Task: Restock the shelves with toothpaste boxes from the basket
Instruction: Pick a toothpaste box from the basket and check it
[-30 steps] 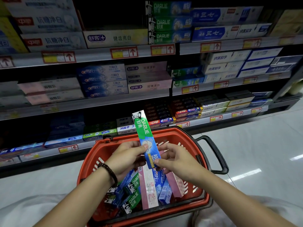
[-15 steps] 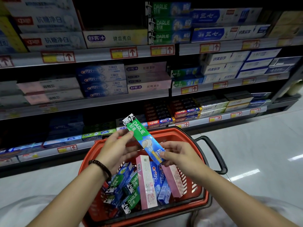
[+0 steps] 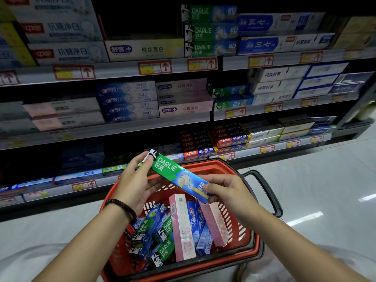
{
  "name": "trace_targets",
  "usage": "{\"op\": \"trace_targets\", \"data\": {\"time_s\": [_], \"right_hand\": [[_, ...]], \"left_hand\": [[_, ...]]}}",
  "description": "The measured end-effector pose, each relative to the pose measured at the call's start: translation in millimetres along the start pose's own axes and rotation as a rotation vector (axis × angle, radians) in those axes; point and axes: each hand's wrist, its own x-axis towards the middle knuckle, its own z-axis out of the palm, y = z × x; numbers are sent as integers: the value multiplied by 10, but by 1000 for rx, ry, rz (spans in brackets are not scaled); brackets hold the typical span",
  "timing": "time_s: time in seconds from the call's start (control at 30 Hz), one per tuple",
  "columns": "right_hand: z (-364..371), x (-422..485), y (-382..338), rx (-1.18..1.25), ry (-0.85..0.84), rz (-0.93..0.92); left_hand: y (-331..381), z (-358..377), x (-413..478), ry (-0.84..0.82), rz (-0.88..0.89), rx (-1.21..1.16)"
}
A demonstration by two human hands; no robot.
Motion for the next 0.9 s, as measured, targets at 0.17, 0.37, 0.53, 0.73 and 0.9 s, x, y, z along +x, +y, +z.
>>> {"op": "trace_targets", "data": {"time_s": [0.17,0.37,0.53,0.73,0.9], "right_hand": [[-23,-14,-48,45,43,11],[-44,11,-44,40,94,-5],[-27,13,-61,148,106,6],[-21,38,-61,243,174,-28],[-37,78,-36,209,282,-54]], "left_hand": [[25,-11,-12,-18,-26,-23],[39,-20,-1,-5,-39,-94],[54,-16,-10,3,-31,-138],[56,-46,10,21,-15,-184],[46,-26,8,-15,-30,-220]]}}
